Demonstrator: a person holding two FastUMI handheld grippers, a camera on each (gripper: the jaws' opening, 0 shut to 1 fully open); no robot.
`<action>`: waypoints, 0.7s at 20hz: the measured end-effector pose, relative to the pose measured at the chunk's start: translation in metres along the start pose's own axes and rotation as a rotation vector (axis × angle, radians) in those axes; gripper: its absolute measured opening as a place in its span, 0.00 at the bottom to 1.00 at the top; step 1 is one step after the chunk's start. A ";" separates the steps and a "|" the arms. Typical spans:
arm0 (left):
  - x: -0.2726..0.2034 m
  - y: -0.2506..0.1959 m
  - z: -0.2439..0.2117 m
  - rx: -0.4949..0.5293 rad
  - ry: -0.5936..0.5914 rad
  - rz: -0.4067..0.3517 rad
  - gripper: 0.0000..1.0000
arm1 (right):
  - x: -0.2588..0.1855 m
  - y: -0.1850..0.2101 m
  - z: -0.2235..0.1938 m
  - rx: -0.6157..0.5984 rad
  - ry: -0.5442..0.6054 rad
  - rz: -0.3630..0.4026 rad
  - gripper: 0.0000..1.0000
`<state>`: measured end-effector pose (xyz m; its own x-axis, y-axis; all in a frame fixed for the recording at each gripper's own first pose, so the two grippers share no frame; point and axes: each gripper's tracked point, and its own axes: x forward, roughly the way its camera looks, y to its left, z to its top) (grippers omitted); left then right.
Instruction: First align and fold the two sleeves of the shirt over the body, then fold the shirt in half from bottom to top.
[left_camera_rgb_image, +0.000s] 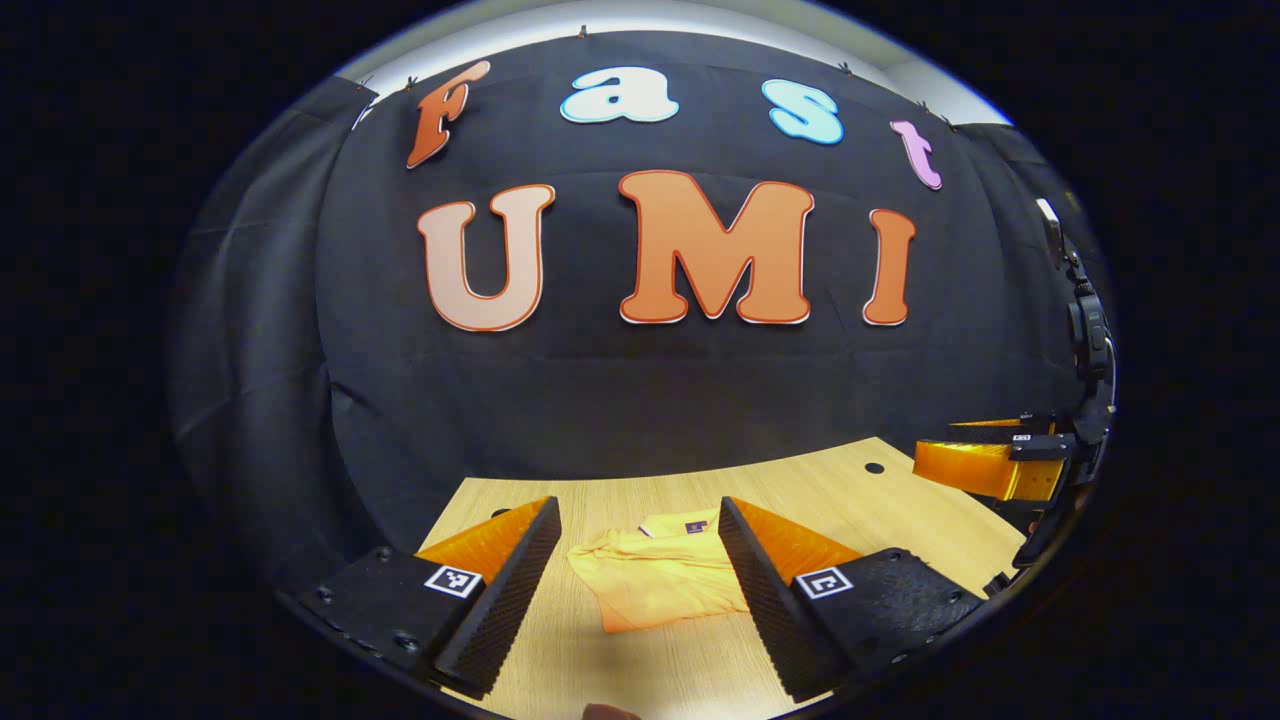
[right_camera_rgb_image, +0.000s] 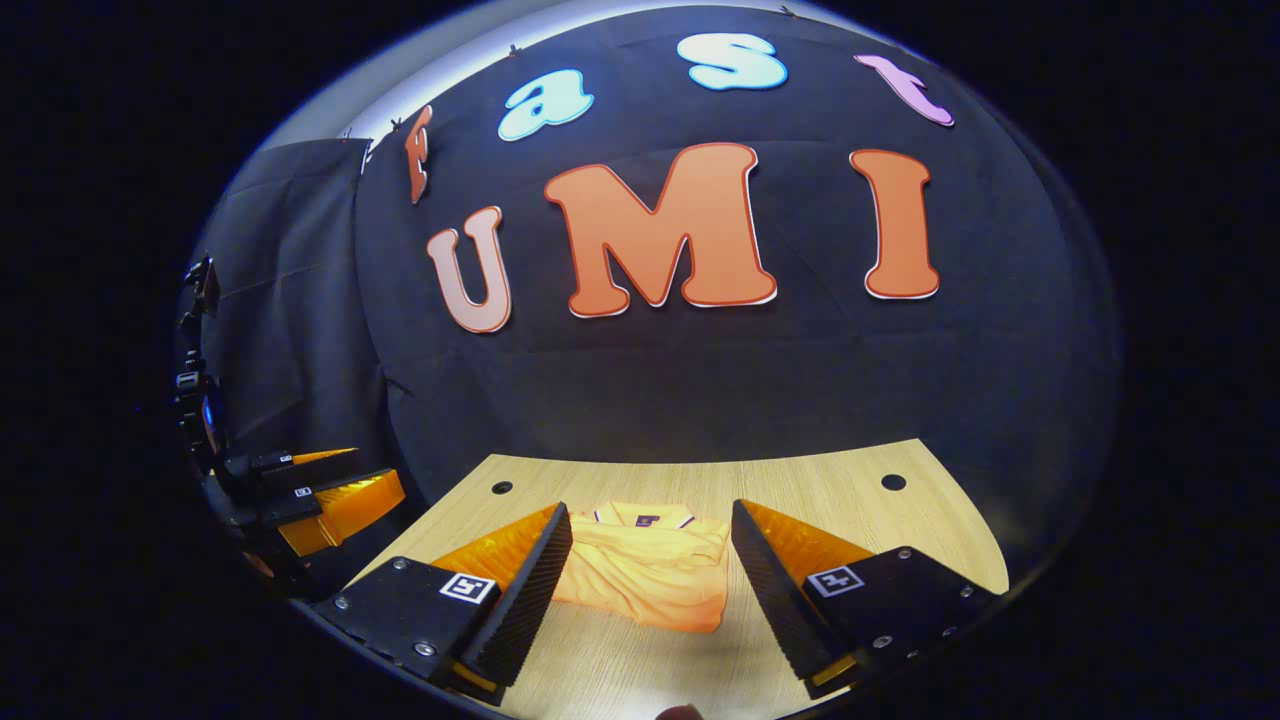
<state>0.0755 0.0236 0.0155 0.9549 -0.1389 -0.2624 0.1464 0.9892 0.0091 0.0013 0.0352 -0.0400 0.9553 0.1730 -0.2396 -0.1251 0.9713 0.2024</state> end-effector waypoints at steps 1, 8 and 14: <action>-0.007 -0.003 0.001 0.004 -0.009 0.004 0.98 | -0.006 0.002 0.001 -0.006 -0.009 -0.001 0.98; -0.057 -0.017 0.014 -0.046 -0.113 0.036 0.98 | -0.054 0.006 0.000 -0.046 -0.091 -0.018 0.98; -0.095 -0.031 0.009 -0.031 -0.183 0.050 0.98 | -0.079 0.009 0.001 -0.084 -0.172 -0.022 0.97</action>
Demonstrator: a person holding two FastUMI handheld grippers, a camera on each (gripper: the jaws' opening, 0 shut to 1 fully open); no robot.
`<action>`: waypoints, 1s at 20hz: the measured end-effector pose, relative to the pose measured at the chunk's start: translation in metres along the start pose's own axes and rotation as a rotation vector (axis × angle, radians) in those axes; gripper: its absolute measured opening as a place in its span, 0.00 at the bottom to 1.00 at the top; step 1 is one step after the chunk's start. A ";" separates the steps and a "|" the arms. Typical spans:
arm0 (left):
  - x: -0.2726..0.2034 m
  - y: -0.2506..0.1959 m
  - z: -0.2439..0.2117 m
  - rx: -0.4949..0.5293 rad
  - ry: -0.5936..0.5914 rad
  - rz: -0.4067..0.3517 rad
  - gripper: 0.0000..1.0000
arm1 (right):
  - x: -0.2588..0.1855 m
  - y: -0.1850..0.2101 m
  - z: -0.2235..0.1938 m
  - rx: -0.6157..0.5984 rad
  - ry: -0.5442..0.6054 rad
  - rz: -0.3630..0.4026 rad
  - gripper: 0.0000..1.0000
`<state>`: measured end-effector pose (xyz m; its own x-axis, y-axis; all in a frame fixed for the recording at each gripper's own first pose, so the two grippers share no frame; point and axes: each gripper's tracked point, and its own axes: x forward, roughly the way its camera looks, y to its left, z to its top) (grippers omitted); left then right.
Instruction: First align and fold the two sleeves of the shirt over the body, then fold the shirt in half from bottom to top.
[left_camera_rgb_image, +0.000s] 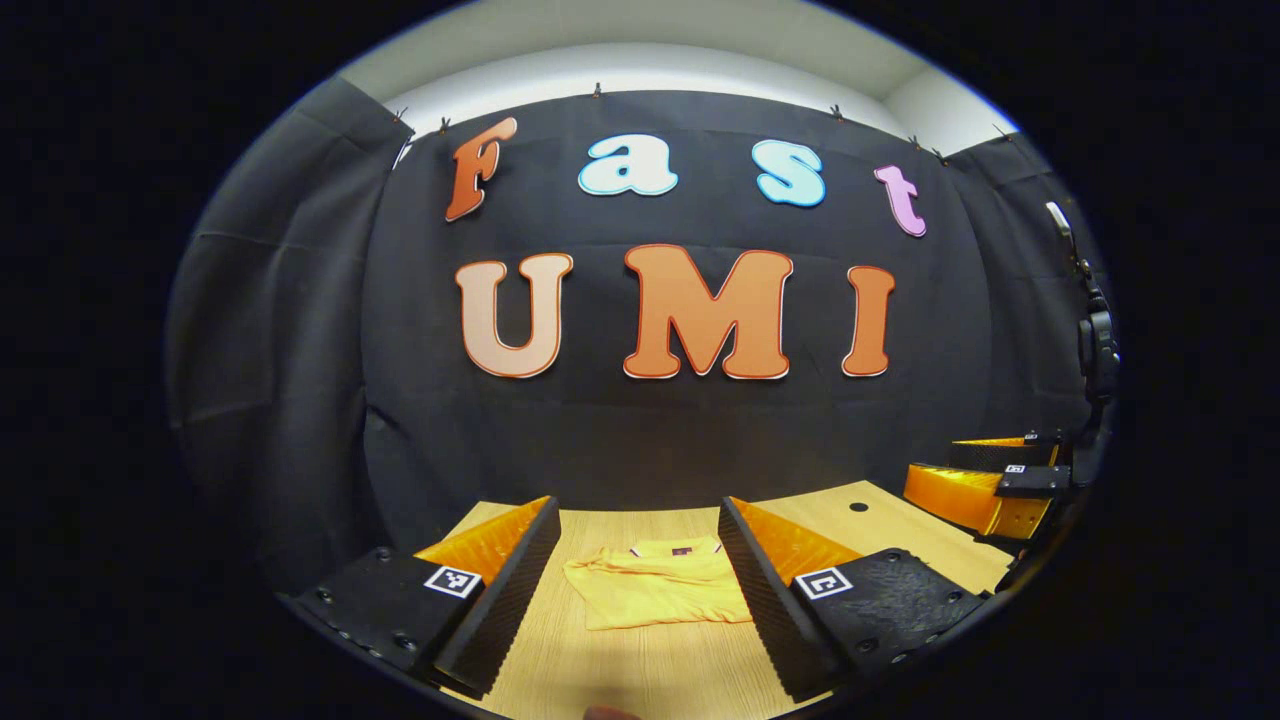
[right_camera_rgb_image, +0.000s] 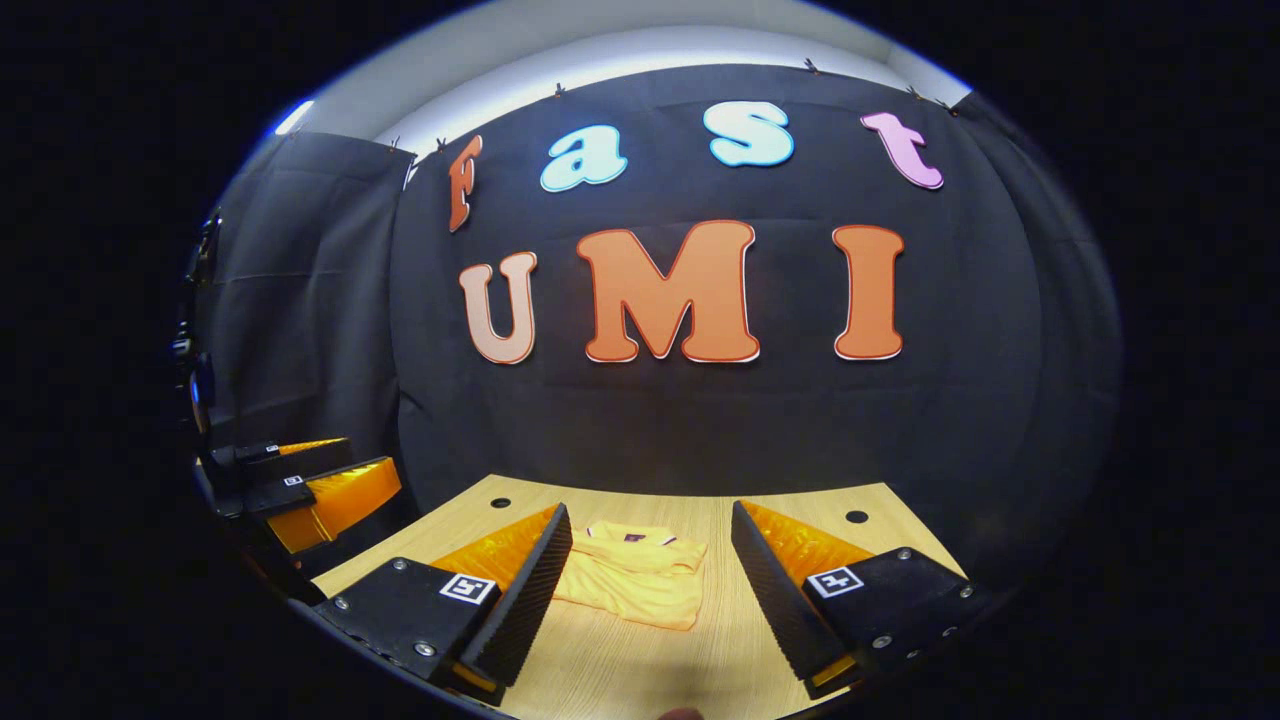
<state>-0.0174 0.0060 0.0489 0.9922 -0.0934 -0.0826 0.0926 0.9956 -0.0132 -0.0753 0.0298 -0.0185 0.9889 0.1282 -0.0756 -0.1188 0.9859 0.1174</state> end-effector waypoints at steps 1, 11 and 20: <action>-0.004 -0.003 0.000 0.003 -0.004 -0.002 0.98 | -0.003 0.003 -0.002 -0.002 -0.008 0.004 0.98; -0.034 -0.011 0.005 0.043 -0.104 0.013 0.96 | -0.027 0.015 -0.009 -0.010 -0.082 0.026 0.98; -0.048 -0.027 0.002 0.080 -0.104 -0.014 0.98 | -0.041 0.027 -0.017 -0.032 -0.088 0.046 0.97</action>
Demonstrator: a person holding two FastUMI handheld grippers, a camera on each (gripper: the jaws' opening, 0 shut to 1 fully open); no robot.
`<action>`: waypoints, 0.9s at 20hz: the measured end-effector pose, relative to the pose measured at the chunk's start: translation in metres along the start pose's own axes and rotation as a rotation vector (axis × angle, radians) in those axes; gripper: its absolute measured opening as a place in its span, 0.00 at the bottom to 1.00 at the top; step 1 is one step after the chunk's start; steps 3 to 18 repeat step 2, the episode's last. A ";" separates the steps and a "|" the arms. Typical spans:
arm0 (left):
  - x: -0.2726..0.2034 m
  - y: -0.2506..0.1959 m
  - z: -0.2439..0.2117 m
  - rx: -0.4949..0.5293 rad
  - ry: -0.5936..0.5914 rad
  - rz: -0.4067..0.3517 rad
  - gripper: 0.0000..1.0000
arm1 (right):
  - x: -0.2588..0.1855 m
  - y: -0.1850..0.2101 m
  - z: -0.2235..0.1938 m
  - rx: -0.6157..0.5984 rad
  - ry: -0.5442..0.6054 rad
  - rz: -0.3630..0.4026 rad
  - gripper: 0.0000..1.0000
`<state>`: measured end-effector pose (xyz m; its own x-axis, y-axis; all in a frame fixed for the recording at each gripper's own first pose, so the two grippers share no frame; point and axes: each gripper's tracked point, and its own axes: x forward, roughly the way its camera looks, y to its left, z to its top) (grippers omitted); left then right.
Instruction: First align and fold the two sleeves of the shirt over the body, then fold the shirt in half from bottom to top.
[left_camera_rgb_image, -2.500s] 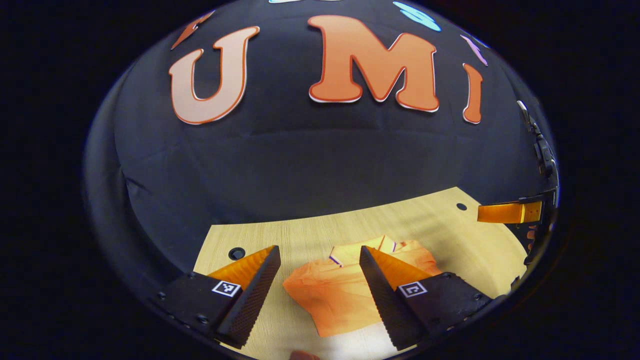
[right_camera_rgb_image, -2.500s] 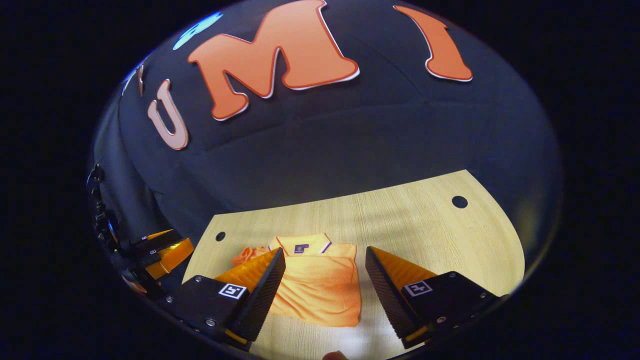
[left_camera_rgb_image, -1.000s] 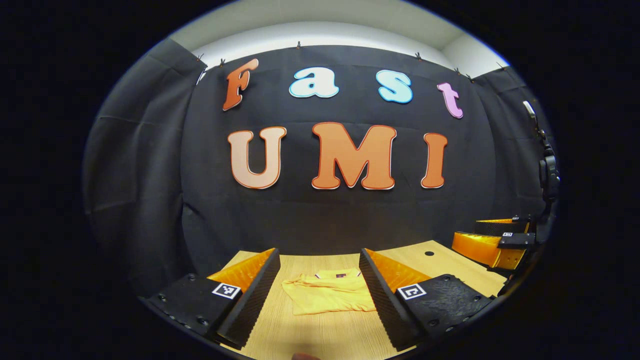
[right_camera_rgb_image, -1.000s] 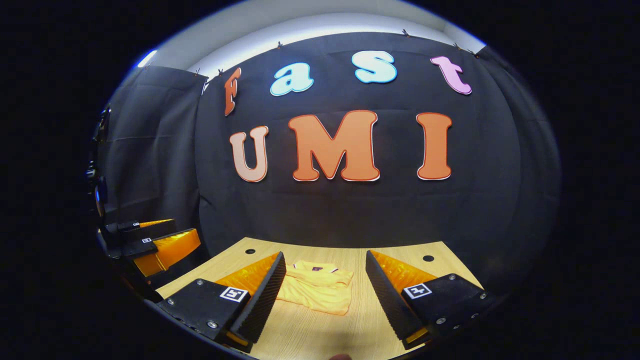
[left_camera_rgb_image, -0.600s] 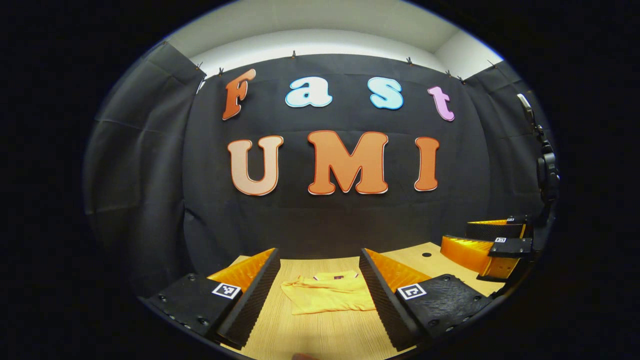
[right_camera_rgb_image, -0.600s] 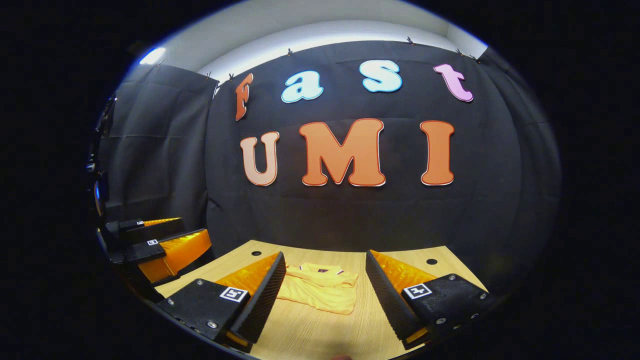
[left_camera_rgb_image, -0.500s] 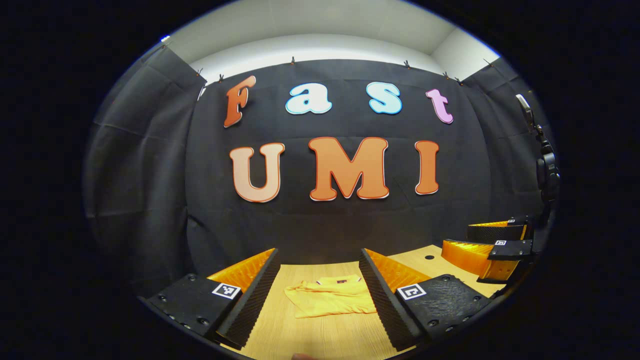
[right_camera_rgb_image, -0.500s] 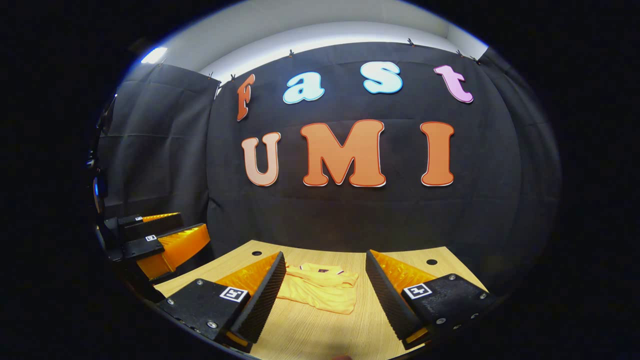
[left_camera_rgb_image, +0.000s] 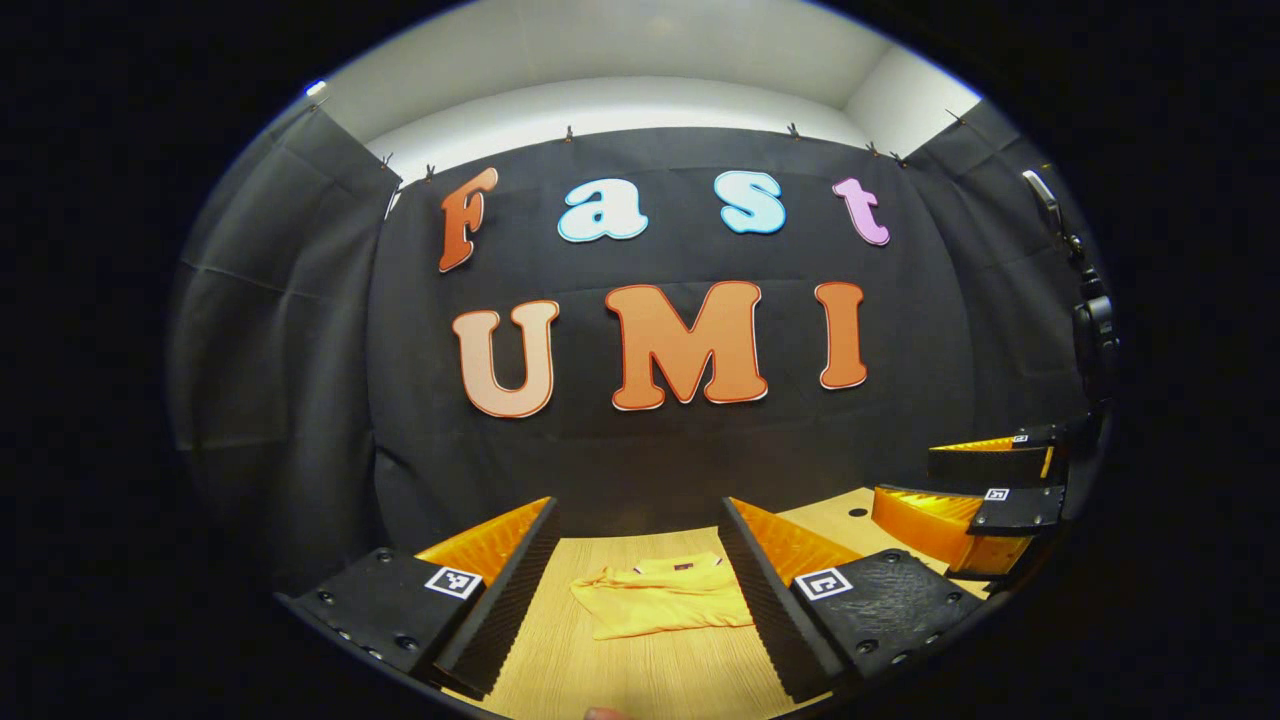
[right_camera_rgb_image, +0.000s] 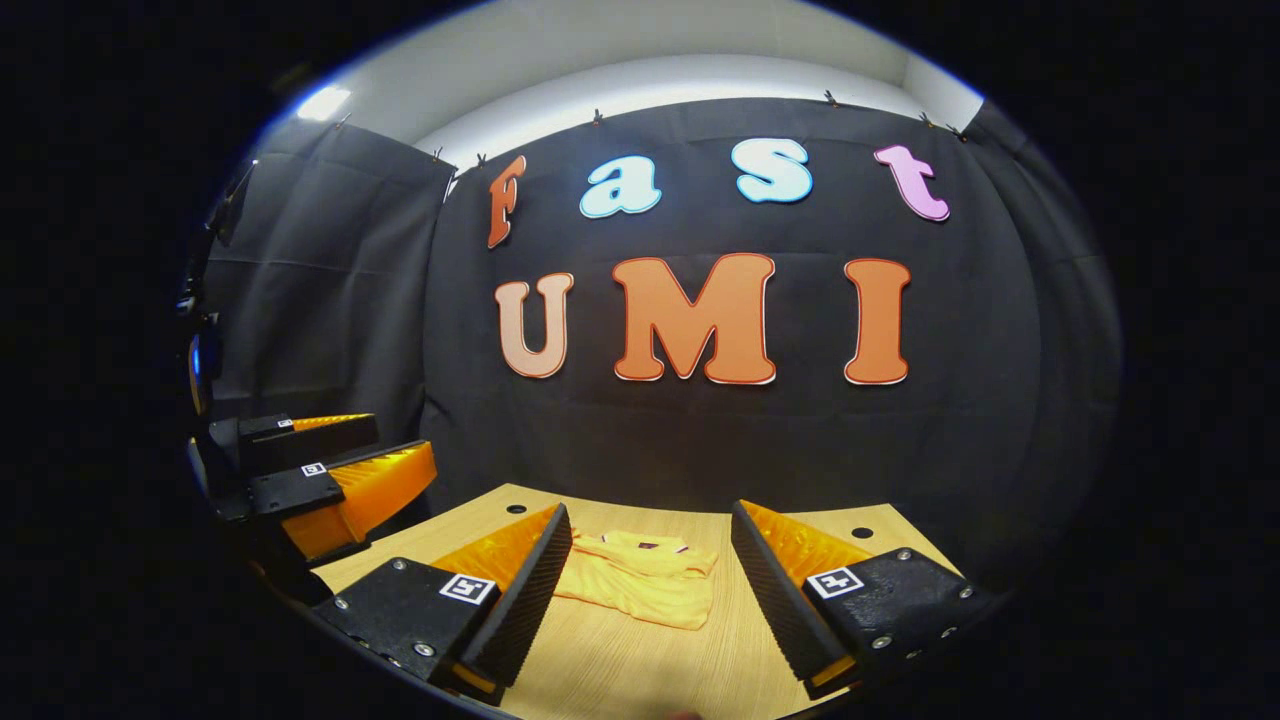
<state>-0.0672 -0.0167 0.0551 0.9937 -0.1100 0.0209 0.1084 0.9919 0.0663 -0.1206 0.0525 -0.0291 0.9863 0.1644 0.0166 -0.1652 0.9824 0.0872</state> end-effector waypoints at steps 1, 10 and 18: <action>-0.002 -0.003 -0.001 0.002 0.006 -0.005 0.98 | -0.002 0.002 -0.002 -0.001 0.008 0.004 0.97; -0.008 -0.006 -0.002 0.002 0.012 -0.012 0.97 | -0.004 0.004 -0.004 -0.004 0.015 0.008 0.97; -0.008 -0.006 -0.002 0.002 0.012 -0.012 0.97 | -0.004 0.004 -0.004 -0.004 0.015 0.008 0.97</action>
